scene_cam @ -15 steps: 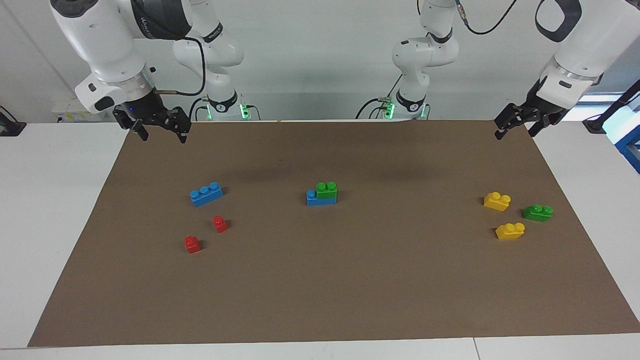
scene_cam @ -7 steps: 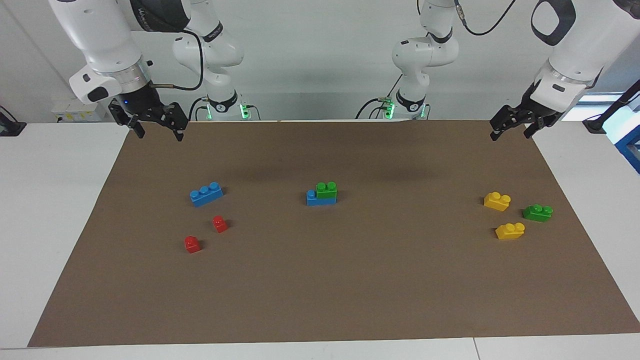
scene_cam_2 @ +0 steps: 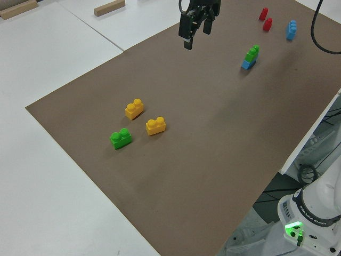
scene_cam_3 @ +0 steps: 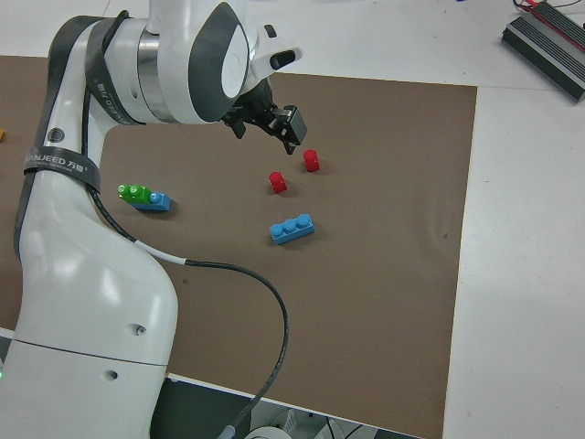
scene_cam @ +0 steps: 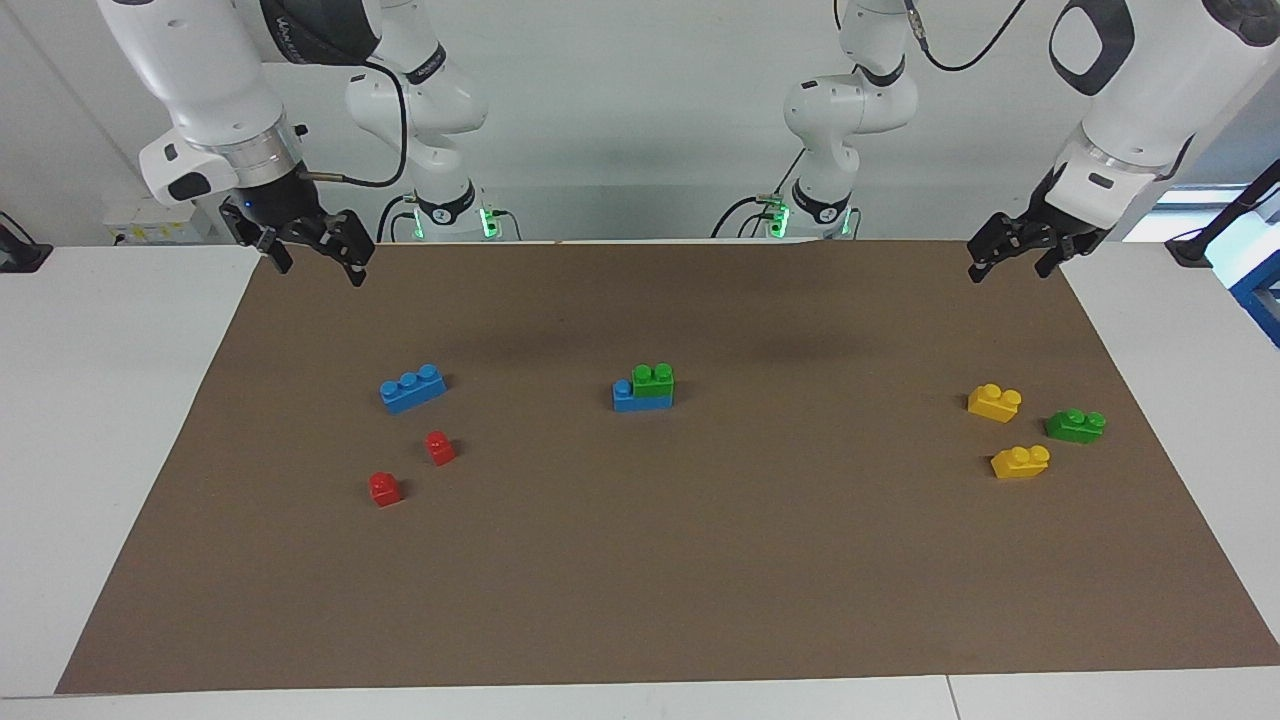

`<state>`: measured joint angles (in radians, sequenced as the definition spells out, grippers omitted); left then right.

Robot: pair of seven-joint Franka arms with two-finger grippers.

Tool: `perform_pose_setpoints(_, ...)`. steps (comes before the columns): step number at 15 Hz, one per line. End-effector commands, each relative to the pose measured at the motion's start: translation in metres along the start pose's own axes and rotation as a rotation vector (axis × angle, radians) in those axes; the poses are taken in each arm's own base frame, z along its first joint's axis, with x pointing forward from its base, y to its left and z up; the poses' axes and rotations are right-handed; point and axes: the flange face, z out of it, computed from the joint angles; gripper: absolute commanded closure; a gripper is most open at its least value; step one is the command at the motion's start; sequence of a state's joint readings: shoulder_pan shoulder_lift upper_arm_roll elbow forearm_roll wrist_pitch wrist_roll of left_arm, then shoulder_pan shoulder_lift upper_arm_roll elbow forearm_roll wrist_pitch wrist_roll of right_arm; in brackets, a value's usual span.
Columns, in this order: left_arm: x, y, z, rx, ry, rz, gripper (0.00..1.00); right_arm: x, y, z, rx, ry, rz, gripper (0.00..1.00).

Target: Remove green block with left arm and hold with right

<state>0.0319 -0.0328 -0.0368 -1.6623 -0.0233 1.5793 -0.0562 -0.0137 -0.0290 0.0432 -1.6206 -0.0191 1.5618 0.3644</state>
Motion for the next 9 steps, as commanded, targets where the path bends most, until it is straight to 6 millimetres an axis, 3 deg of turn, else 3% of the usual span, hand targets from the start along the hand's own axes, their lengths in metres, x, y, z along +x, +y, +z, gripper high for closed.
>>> perform_pose_setpoints(1, -0.015, 0.023, 0.010, -0.005, 0.030, -0.115, 0.00, -0.011, -0.013, 0.004, 0.013, -0.006, 0.244, 0.00)
perform_pose_setpoints(6, -0.025, 0.067, 0.022, -0.026, 0.051, -0.319, 0.00, -0.017, -0.032, 0.006, 0.037, -0.007, 0.818, 0.00)
perform_pose_setpoints(9, -0.027, 0.079, 0.023, -0.029, 0.050, -0.429, 0.00, -0.022, -0.035, 0.015, 0.065, -0.054, 0.934, 0.01)
